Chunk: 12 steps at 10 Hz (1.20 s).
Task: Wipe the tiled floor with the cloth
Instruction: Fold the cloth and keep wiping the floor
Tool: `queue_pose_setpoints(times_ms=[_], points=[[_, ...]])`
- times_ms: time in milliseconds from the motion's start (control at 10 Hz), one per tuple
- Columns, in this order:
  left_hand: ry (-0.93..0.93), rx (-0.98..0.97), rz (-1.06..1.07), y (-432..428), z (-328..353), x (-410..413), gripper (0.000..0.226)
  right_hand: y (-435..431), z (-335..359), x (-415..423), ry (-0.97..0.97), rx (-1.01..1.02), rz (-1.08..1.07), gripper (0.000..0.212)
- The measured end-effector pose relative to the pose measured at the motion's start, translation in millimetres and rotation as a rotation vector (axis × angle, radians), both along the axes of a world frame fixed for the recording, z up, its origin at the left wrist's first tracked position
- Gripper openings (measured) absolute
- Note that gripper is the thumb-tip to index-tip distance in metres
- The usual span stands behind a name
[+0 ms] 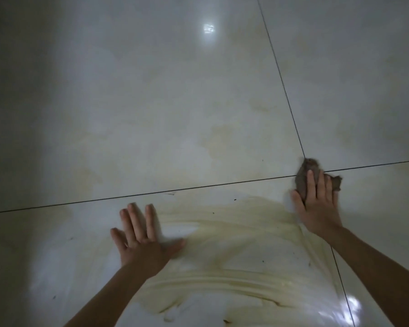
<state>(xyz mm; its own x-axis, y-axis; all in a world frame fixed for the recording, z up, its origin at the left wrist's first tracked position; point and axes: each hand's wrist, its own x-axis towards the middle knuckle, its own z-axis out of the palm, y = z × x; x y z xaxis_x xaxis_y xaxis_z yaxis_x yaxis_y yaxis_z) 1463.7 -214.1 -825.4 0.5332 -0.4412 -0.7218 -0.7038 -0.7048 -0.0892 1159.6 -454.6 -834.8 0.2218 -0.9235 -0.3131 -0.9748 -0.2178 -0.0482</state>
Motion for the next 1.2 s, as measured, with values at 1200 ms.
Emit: queue_pose_setpoints(times_ms=[1200], points=[[0.098,-0.035,-0.038,0.8,17.3,-0.1,0.147,5.0,-9.9,36.6,-0.251,-0.197,0.713,0.052]])
